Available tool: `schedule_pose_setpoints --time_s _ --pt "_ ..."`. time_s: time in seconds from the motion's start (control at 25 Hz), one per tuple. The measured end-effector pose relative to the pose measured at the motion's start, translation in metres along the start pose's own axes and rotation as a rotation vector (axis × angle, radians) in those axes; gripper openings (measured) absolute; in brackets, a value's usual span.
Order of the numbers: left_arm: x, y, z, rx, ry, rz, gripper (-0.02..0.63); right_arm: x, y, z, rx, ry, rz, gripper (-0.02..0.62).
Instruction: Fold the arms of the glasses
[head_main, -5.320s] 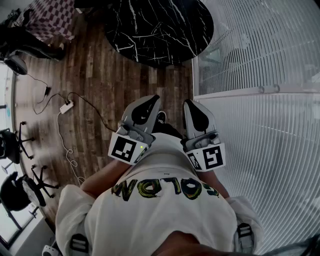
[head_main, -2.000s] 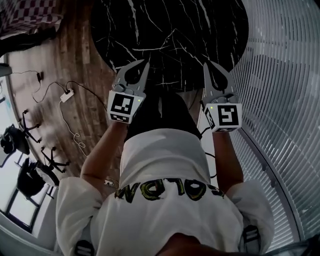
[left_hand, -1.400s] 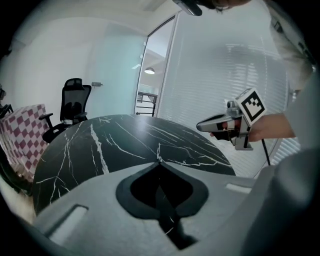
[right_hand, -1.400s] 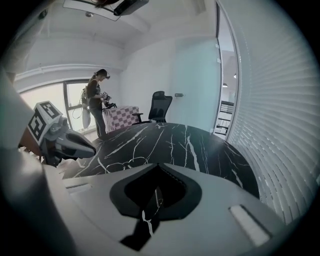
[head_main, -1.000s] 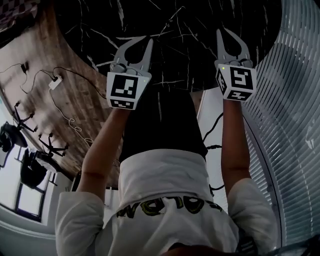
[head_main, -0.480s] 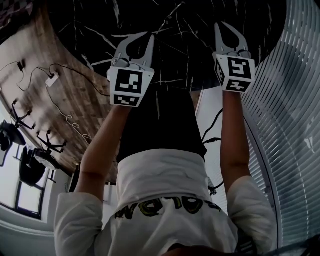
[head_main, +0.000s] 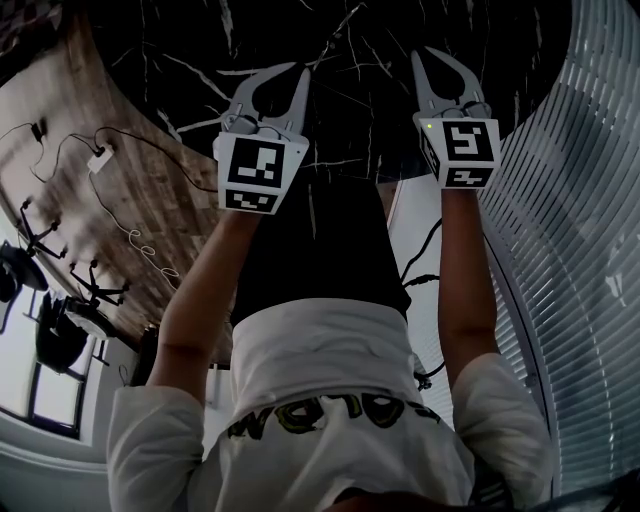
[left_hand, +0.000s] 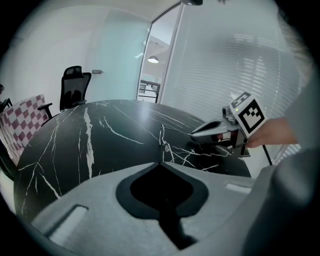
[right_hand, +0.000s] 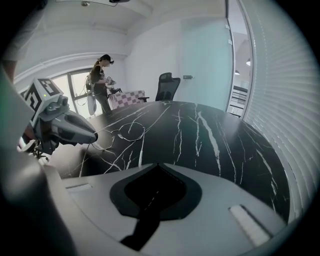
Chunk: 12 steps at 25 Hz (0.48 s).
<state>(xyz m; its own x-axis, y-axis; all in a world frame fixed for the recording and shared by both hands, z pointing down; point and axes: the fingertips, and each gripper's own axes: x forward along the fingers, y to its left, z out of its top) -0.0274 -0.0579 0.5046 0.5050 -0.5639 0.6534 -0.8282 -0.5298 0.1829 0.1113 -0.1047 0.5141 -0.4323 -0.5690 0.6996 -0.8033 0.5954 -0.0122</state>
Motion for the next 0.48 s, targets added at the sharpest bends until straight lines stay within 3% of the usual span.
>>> schedule_pose_setpoints --time_s 0.48 --pt "0.001 -0.005 0.003 0.002 -0.003 -0.005 0.000 0.002 0.031 0.006 -0.089 0.008 0.088 0.003"
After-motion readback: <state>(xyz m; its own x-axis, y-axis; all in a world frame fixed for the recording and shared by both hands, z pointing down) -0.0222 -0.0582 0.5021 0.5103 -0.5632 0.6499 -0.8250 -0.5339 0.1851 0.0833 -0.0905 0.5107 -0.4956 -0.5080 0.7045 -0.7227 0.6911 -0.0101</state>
